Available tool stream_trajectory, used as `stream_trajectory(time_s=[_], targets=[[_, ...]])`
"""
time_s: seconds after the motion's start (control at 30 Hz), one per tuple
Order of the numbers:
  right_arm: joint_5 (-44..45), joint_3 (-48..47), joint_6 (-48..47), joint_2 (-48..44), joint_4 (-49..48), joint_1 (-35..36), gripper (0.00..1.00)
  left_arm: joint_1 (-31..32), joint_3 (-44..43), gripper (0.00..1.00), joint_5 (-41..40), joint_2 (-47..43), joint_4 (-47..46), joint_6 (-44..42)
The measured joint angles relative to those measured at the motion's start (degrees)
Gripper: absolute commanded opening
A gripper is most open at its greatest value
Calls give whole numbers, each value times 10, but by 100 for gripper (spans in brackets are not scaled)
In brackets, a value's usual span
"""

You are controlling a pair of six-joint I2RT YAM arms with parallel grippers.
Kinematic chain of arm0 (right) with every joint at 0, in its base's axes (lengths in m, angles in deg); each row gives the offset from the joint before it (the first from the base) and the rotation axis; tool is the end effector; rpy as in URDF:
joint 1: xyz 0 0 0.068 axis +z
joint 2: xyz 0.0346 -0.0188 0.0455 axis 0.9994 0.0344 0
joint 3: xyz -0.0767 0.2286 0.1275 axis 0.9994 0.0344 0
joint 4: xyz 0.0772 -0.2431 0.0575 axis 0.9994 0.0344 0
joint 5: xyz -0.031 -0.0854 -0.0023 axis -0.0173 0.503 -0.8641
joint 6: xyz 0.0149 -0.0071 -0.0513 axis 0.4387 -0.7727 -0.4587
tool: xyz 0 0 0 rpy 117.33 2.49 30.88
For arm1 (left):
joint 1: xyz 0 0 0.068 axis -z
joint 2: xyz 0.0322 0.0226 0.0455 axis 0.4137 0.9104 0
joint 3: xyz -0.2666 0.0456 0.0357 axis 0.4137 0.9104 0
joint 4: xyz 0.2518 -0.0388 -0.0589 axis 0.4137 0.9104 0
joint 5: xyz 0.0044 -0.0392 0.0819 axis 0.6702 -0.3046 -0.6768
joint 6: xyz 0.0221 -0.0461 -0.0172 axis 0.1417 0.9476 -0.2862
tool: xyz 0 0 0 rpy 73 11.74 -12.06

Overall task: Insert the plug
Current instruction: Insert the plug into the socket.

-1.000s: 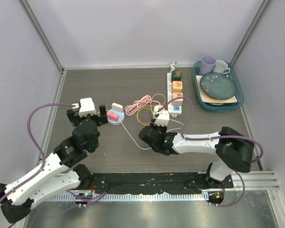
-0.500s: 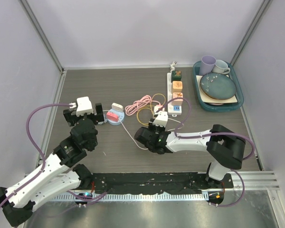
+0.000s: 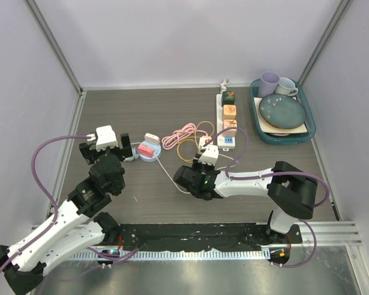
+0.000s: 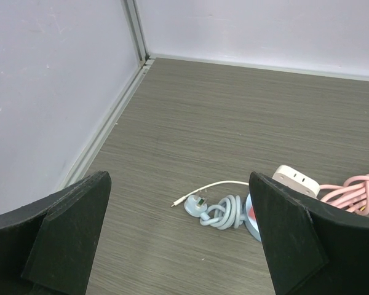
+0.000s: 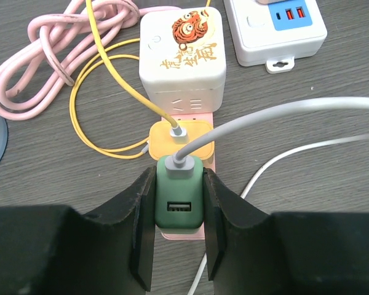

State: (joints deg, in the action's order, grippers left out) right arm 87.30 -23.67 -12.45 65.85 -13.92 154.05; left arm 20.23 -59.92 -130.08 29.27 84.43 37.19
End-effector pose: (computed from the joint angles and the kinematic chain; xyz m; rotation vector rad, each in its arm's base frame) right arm 0.1547 0.2699 0.1774 0.2544 1.9524 -0.0371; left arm 0.1219 -0.0757 0.3369 -0.2443 1.6093 0.2634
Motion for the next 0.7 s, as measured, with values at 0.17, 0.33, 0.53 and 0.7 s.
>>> stream_trajectory(time_s=[0.17, 0.33, 0.53, 0.7], targets=[[35, 0, 20, 0, 4, 19, 1, -3, 12, 100, 0, -10, -3, 0], [66, -17, 39, 16, 9, 33, 1, -5, 16, 100, 0, -16, -8, 0], [78, -46, 73, 63, 38, 33, 1, -5, 17, 100, 2, -23, -12, 0], [89, -57, 119, 69, 86, 33, 1, -5, 18, 100, 5, -28, -14, 1]])
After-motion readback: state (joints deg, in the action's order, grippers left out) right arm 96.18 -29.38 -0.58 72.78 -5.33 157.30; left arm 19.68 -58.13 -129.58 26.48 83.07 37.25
